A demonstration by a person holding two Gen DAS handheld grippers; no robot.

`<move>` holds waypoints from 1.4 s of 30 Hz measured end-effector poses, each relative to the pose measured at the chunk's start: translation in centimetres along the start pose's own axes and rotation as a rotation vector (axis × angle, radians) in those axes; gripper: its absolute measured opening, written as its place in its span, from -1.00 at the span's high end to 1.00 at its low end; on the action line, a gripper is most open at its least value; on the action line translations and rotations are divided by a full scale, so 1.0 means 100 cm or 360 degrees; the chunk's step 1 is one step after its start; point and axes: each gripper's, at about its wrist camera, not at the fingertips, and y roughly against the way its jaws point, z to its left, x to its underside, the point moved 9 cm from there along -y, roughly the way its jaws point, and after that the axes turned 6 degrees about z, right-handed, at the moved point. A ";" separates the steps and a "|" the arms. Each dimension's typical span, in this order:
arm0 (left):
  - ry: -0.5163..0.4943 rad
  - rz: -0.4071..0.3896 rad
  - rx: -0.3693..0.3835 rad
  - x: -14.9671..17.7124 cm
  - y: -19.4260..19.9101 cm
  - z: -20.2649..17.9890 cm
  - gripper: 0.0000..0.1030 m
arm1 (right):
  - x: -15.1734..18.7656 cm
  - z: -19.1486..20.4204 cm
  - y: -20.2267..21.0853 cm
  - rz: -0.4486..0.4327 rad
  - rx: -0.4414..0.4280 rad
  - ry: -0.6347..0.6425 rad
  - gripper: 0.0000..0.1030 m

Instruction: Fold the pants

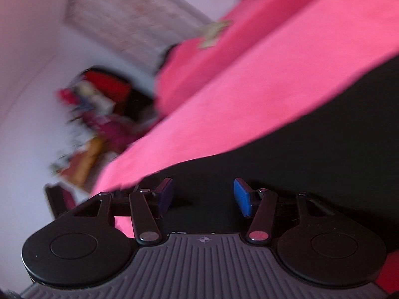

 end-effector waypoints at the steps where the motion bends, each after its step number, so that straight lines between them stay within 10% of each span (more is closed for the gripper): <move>1: -0.0060 -0.0024 -0.0005 0.005 0.004 -0.001 -1.00 | -0.013 -0.018 0.017 -0.0071 0.0018 -0.0058 0.20; 6: -0.0078 -0.0081 0.0027 0.010 0.010 0.002 -1.00 | -0.060 -0.106 0.116 -0.0537 0.0392 -0.0258 0.96; 9: -0.0060 -0.0095 0.0039 0.007 0.007 0.002 -1.00 | -0.061 -0.102 0.145 -0.0628 0.0572 -0.0186 0.83; 11: -0.0043 -0.0118 0.0057 0.007 0.009 0.003 -1.00 | -0.047 -0.067 0.129 -0.0490 0.0450 -0.0004 0.41; 16: 0.0060 -0.0156 0.0147 0.008 0.014 0.011 -1.00 | 0.036 0.039 0.036 0.0150 -0.0150 0.0421 0.27; 23: 0.0083 -0.0190 0.0162 0.009 0.017 0.011 -1.00 | 0.082 0.085 -0.070 0.0555 -0.0063 0.0800 0.26; 29: 0.0100 -0.0204 0.0162 0.010 0.018 0.014 -1.00 | 0.091 0.076 -0.072 0.0368 -0.0160 0.0602 0.26; 34: 0.0113 -0.0210 0.0170 0.011 0.020 0.017 -1.00 | 0.123 0.091 -0.066 0.0564 -0.0138 0.0930 0.02; 39: 0.0107 -0.0210 0.0162 0.011 0.021 0.016 -1.00 | 0.077 0.066 -0.079 0.0366 -0.0070 0.0493 -0.02; 42: 0.0109 -0.0210 0.0165 0.011 0.021 0.016 -1.00 | 0.099 0.085 -0.094 0.0439 -0.0163 0.0569 -0.03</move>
